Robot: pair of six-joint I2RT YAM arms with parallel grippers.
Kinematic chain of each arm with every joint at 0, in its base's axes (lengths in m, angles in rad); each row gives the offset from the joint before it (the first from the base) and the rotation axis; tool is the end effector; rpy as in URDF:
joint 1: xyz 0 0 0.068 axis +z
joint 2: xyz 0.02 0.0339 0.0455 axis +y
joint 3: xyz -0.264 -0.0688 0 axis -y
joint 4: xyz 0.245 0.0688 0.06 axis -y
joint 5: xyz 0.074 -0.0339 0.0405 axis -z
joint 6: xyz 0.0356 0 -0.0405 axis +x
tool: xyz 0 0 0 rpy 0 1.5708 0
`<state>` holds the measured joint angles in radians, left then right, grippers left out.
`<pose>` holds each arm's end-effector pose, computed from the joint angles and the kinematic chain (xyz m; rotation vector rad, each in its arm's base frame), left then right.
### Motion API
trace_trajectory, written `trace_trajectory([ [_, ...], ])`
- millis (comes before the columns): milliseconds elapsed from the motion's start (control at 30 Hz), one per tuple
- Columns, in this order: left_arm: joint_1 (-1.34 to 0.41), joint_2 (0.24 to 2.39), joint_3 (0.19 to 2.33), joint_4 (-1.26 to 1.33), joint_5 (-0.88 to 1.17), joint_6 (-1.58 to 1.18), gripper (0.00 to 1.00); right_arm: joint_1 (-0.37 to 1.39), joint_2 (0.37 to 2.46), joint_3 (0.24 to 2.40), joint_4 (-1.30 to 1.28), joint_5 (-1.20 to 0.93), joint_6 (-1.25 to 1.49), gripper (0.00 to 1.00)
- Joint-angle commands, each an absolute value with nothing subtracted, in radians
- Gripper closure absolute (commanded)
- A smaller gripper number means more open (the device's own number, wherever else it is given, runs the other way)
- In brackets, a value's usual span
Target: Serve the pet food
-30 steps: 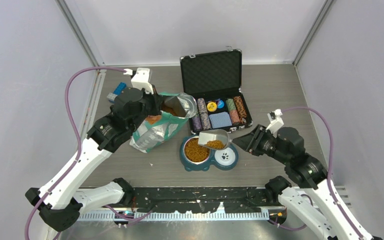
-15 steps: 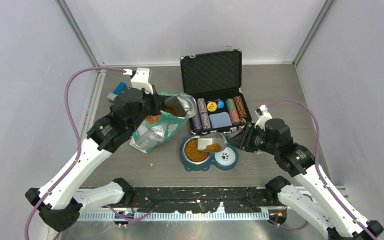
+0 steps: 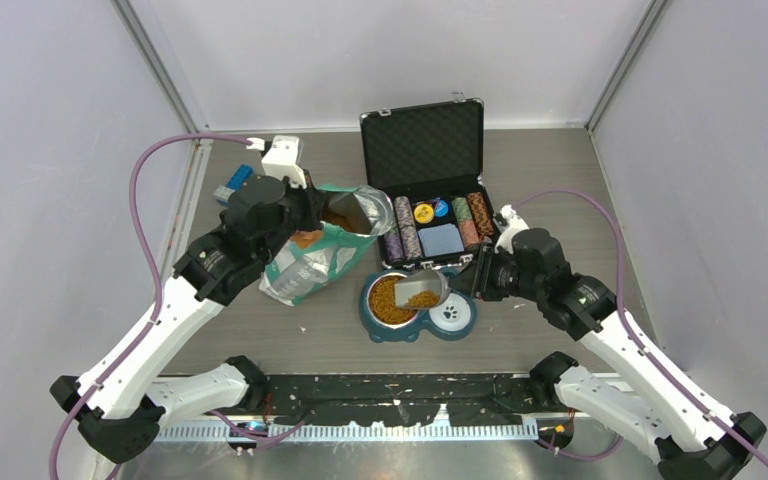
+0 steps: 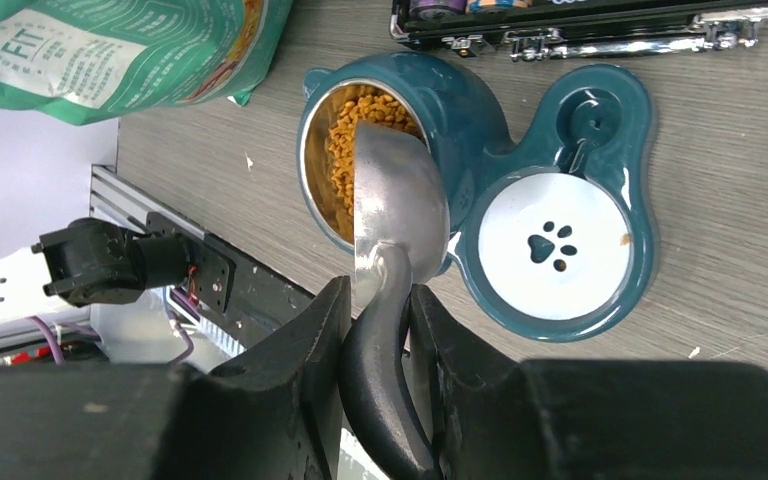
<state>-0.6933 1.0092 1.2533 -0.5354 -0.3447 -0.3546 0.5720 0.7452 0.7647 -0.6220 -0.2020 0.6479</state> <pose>0.1658 -0.1222 0.4235 0.0755 1.8628 -0.4097 0.1302 0.0923 0.2956 -0.0353 2.3078 0.8858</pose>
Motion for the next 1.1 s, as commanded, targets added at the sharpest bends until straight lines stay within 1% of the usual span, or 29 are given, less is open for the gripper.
trace_trajectory([
  [0,-0.692,0.987,1.278,-0.505,-0.365,-0.341,1.00,0.631,0.768,0.863,-0.589,-0.127,0.615,0.95],
  [333,-0.692,0.988,1.278,-0.505,-0.371,-0.337,1.00,0.680,0.815,0.949,-0.650,-0.059,0.579,0.95],
  [867,-0.692,0.978,1.275,-0.504,-0.370,-0.337,1.00,0.714,0.868,1.025,-0.716,-0.003,0.534,0.95],
  [1067,-0.693,0.975,1.275,-0.504,-0.371,-0.337,1.00,0.731,0.889,1.062,-0.739,0.047,0.512,0.95],
])
